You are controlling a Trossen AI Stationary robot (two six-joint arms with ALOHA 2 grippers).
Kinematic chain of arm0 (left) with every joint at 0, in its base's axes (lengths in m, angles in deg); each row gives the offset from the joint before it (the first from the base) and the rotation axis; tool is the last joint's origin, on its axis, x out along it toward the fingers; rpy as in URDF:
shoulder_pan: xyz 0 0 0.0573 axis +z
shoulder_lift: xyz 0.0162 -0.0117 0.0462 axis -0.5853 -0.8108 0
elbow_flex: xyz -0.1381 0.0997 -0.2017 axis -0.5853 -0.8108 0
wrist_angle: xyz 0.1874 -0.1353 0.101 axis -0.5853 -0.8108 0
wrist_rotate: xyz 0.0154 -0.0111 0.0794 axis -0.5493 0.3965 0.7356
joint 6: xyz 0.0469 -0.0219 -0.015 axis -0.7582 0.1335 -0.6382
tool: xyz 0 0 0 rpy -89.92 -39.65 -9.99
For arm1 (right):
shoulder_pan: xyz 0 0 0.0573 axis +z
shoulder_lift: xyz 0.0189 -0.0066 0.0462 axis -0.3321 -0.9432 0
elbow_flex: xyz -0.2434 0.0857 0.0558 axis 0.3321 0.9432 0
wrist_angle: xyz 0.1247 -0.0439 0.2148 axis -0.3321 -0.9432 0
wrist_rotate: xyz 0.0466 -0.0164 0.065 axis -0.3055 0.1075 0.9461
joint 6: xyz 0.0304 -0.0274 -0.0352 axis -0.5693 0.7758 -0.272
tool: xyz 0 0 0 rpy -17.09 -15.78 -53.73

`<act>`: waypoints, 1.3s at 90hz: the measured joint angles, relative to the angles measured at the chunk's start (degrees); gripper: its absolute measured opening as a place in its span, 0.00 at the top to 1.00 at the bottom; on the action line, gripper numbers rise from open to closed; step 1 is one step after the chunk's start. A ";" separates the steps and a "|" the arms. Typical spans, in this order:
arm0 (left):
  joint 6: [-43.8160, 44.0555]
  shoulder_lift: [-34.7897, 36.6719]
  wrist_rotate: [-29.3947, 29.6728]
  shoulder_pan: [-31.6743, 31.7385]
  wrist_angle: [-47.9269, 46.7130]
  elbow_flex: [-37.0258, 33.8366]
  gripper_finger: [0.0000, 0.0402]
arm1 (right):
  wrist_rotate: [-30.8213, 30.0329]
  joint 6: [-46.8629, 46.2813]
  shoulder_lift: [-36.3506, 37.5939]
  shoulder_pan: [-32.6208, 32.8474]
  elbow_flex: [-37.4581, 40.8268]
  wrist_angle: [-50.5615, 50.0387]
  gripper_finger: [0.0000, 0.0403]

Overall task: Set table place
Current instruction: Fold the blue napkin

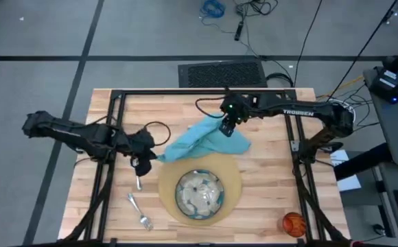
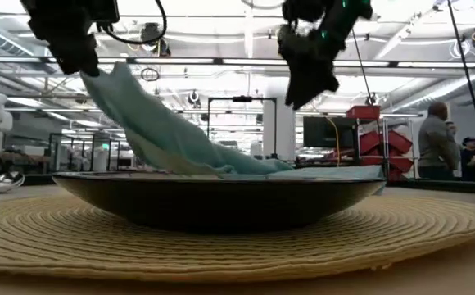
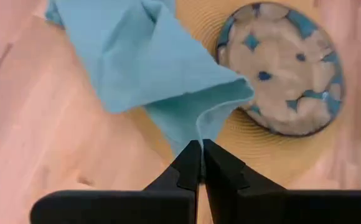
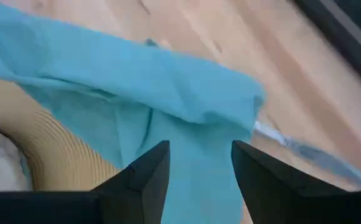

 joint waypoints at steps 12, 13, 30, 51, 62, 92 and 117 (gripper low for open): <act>-0.05 -1.32 1.43 -0.06 0.02 -0.13 1.00 | 0.99 -1.97 -0.02 -0.47 5.72 0.52 0.62; -0.10 -1.44 1.44 -0.06 0.02 -0.13 1.00 | 1.04 -2.06 -0.02 -0.39 6.08 0.78 0.62; -0.40 -2.21 1.00 -0.06 0.00 -0.13 1.00 | 1.33 -1.92 -0.02 -1.79 10.26 8.18 0.62; -0.42 -2.14 4.21 -0.06 2.91 -0.13 1.00 | 7.04 -2.94 -0.02 -2.34 13.62 6.65 0.62; -4.73 -2.05 8.79 0.45 10.04 -0.13 1.00 | 4.12 -3.59 0.02 2.45 14.34 4.02 0.62; -9.25 -2.03 20.76 8.53 14.77 -0.13 1.00 | -2.52 -10.33 -0.28 16.45 14.32 6.57 0.62; -9.20 -2.03 27.14 11.29 14.27 -0.11 1.00 | -3.84 -7.65 -6.48 14.85 14.27 11.41 0.62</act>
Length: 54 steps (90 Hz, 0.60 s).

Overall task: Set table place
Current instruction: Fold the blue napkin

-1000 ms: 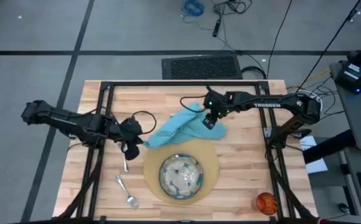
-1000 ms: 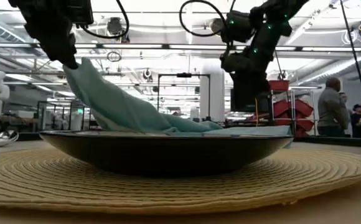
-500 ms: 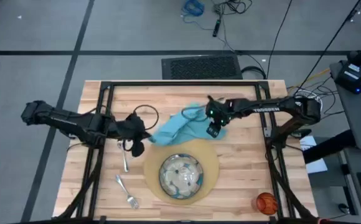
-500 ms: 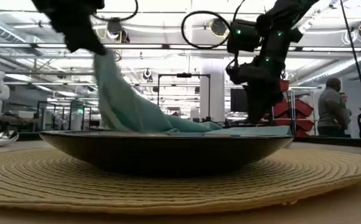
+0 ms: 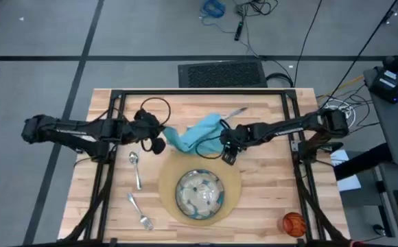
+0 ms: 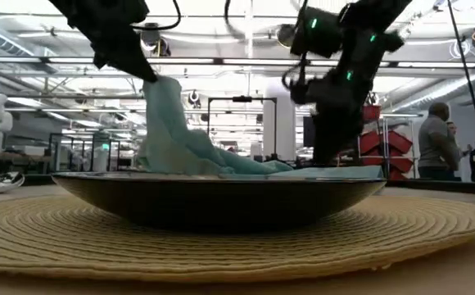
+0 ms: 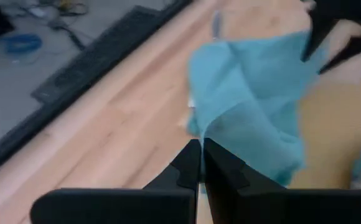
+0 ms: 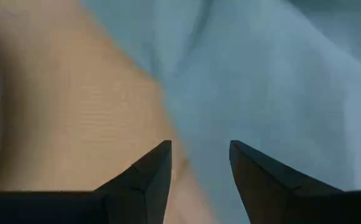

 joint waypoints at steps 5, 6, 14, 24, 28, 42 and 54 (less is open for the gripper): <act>0.02 0.00 3.95 0.44 0.04 0.00 1.00 | 0.13 1.02 -1.47 -0.41 0.00 1.22 0.62; 0.02 0.00 4.71 0.50 0.04 0.00 1.00 | 0.15 1.27 -1.76 -0.43 0.00 1.42 0.62; 0.00 0.00 7.75 1.58 0.07 0.00 1.00 | 0.19 2.25 -3.30 -0.46 0.00 2.95 0.62; -0.07 0.00 7.81 2.99 -0.01 0.00 1.00 | 0.19 3.50 -3.53 0.31 -0.02 6.80 0.62; -0.30 0.00 7.51 3.48 -0.02 0.00 1.00 | 0.23 4.18 -3.45 0.77 -0.44 8.57 0.62; -0.31 0.00 5.63 4.69 -0.17 0.00 1.00 | 0.61 8.32 -2.91 2.43 -3.43 20.63 0.62; 0.00 0.00 4.11 4.89 0.60 0.00 1.00 | 2.40 11.67 -6.83 2.64 -5.90 26.15 0.62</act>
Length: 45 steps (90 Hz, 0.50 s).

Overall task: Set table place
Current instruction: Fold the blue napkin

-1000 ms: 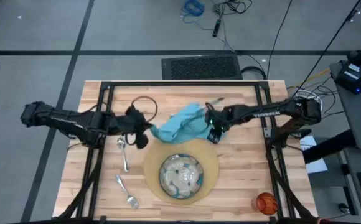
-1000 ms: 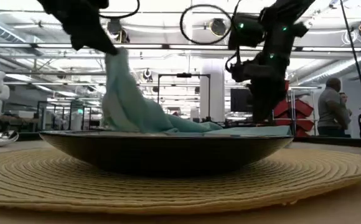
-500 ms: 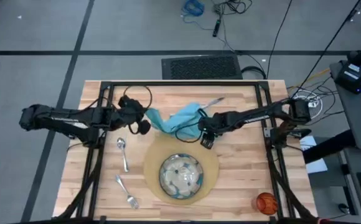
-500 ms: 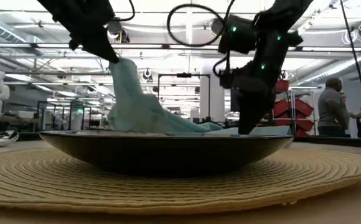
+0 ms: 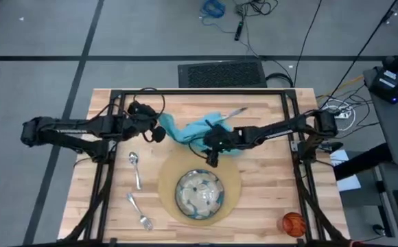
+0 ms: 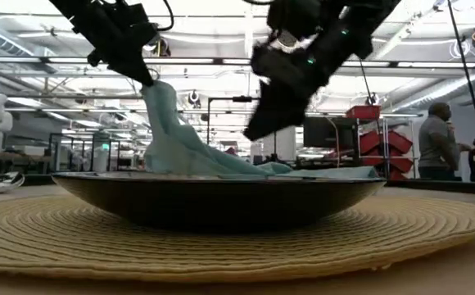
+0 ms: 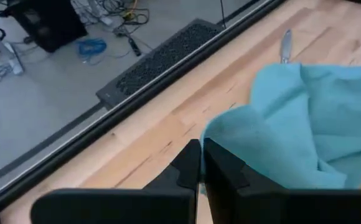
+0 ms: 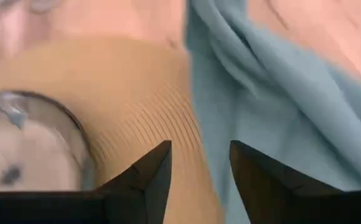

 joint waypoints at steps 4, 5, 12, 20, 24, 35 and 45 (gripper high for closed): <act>0.00 0.00 -0.55 0.00 0.67 0.00 1.00 | 0.14 0.29 -2.04 -0.30 -0.97 -0.40 0.62; -0.01 0.00 -0.66 0.00 0.79 0.00 1.00 | 0.26 0.35 -2.58 -0.39 -1.24 -0.52 0.62; -0.02 0.00 -1.05 0.00 0.83 0.02 1.00 | 1.44 0.77 -6.17 -0.79 -3.63 -0.50 0.62; -0.02 0.00 -1.05 0.00 0.73 0.02 1.00 | 1.84 1.60 -8.73 -0.61 -6.20 -0.45 0.62; -0.13 0.00 -1.08 -0.02 0.68 0.02 1.00 | 1.53 2.16 -9.63 -0.48 -7.38 -0.42 0.62; -0.36 0.00 -1.20 0.00 0.21 0.02 1.00 | 1.05 2.35 -11.86 -0.33 -9.62 -1.91 0.62; -0.48 0.00 -1.27 0.00 0.06 0.02 1.00 | 0.51 2.27 -13.45 -0.24 -9.84 -2.12 0.63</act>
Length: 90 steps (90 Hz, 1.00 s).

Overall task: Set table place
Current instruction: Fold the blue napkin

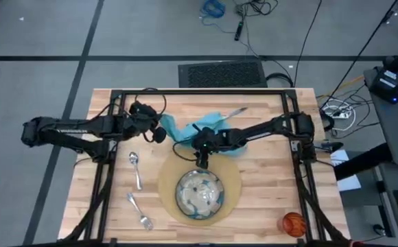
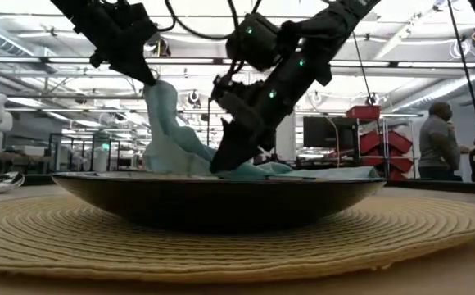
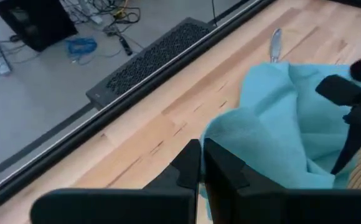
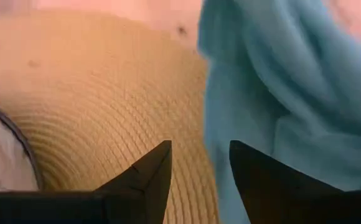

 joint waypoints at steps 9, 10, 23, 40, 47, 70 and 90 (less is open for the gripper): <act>-0.93 0.00 -0.02 0.00 0.00 0.00 1.00 | -3.29 -0.75 -1.08 0.11 0.00 -1.59 0.67; -0.93 0.00 -0.02 0.00 0.01 0.00 1.00 | -3.80 -0.90 -1.24 0.09 0.00 -1.58 0.68; -0.96 0.00 -0.04 -0.02 0.01 0.00 1.00 | -7.57 -1.11 -1.43 -0.18 0.00 -2.32 0.88; -0.96 0.00 -1.16 -0.07 0.07 0.02 1.00 | -9.66 0.80 -0.07 -0.24 -3.75 -8.82 1.00; -0.96 0.00 -1.22 -0.07 0.58 0.02 1.00 | -10.70 2.20 0.70 0.23 -8.37 -15.91 1.00; -2.89 3.18 -0.24 -2.11 6.55 0.94 1.00 | -27.30 6.33 7.05 4.00 -25.00 -43.78 1.00; -7.01 9.45 0.33 -5.24 14.24 3.55 1.00 | -42.77 5.62 17.37 4.59 -35.69 -55.96 1.00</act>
